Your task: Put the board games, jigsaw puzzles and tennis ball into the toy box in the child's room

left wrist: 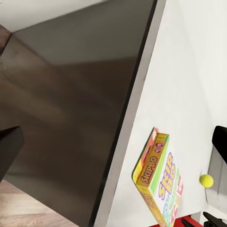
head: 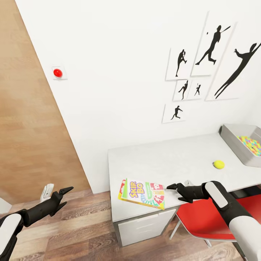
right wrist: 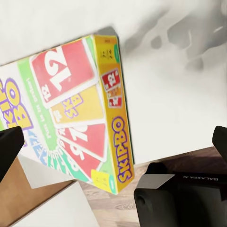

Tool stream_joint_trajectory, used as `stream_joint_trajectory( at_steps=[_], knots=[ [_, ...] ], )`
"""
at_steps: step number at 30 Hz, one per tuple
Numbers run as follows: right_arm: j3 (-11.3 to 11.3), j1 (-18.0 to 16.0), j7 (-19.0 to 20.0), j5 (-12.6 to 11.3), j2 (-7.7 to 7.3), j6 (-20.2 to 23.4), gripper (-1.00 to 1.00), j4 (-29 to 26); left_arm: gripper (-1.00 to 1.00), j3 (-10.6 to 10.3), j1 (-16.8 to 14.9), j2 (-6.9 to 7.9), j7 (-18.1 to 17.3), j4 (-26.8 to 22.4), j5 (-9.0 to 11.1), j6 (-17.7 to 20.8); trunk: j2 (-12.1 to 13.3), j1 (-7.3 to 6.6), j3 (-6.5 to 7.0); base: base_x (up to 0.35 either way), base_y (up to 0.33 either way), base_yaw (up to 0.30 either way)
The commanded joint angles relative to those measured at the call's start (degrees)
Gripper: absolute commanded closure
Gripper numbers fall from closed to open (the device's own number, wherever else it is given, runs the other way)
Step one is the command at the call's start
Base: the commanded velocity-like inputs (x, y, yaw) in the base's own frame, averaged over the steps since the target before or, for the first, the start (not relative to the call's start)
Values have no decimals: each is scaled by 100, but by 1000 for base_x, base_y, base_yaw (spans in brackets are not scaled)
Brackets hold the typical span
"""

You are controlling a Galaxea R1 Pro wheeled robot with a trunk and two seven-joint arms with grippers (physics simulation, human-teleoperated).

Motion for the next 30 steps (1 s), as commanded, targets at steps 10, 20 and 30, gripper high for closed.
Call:
stream_joint_trajectory(
  at_steps=[10, 20, 30],
  knots=[
    [11, -15, 60, 62, -1, 5, -100, 3, -100, 10, -5, -1, -28, 0, -26, 29, -12, 3, -85, 0, 0, 0],
    [20, -17, 64, 63, -1, 4, -100, 4, -100, 10, -5, -1, -28, 0, -27, 29, -12, 3, -172, 0, 0, 0],
    [30, -17, 65, 59, 0, 4, -100, -2, -100, 10, -5, -1, -28, 0, -27, 29, -12, 3, -215, 0, 0, 1]
  ],
)
